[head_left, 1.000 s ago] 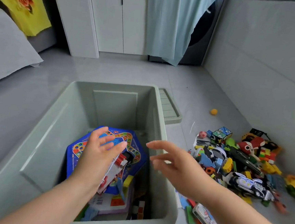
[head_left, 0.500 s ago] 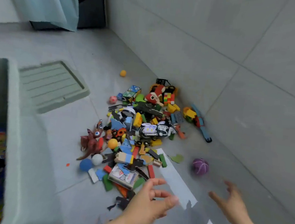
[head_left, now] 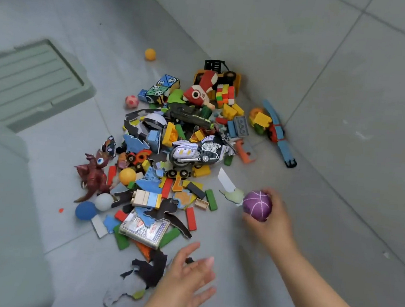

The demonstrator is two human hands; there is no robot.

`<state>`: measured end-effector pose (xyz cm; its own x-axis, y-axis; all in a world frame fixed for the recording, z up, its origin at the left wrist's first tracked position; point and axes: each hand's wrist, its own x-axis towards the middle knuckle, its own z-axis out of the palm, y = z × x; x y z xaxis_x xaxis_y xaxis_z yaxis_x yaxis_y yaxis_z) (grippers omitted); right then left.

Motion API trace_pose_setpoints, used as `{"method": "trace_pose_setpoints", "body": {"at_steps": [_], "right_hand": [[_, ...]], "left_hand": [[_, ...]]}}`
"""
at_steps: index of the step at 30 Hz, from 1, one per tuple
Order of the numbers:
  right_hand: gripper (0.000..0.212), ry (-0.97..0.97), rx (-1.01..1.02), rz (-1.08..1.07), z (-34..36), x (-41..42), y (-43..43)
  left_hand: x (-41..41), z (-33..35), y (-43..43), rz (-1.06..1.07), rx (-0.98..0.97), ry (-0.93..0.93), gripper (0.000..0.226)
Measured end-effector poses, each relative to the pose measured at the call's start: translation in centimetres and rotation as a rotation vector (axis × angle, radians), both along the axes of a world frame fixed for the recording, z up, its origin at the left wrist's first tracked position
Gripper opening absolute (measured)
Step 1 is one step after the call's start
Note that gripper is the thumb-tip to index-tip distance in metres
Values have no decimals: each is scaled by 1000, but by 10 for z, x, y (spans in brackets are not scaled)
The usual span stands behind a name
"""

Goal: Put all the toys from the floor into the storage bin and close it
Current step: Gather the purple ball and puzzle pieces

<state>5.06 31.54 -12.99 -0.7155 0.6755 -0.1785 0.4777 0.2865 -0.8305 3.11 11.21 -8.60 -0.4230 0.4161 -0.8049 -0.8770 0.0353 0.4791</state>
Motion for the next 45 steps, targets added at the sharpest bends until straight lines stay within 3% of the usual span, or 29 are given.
{"method": "trace_pose_setpoints", "body": {"at_steps": [2,4,6,8,9,12,16,19,22,26,29,32,34,36,40,42,45], "right_hand": [[63,89,-109,209,23,6,-42],[71,43,-201,522,43,17,-83],[75,-19,-286,635,45,24,-105],[58,-46,-253,535,30,25,-110],[49,-115,-135,498,18,24,-111],[42,-342,192,606,-13,22,-121],[19,-360,243,580,-24,14,-130],[18,-289,82,408,-4,9,-147],[18,12,-222,267,36,8,-182],[29,219,-181,466,72,8,-220],[18,305,-71,353,67,5,-210],[21,45,97,284,39,-1,-184],[50,-271,225,462,16,-2,-180],[65,-397,296,655,-4,-4,-188],[57,-389,367,804,-22,-4,-199],[52,-355,290,693,-23,-2,-193],[40,-203,10,398,-5,1,-186]], "left_hand": [[-12,1,-11,56,102,8,95],[-19,3,-25,100,179,15,103],[-21,7,-38,113,147,76,93],[-22,6,-51,161,59,95,64],[-22,4,-58,205,24,80,55],[-25,3,-75,329,-5,22,50],[-29,10,-93,424,19,-38,24],[-34,14,-104,491,36,-91,29],[-36,15,-112,501,87,-124,44],[-34,19,-117,433,172,-161,55],[-35,23,-113,492,162,-187,52],[-37,25,-112,562,152,-208,46],[-38,22,-115,614,144,-225,47],[-37,18,-119,689,114,-243,50],[-37,13,-129,807,18,-232,53],[-39,13,-133,814,34,-210,52],[-41,15,-136,772,85,-168,49]]}}
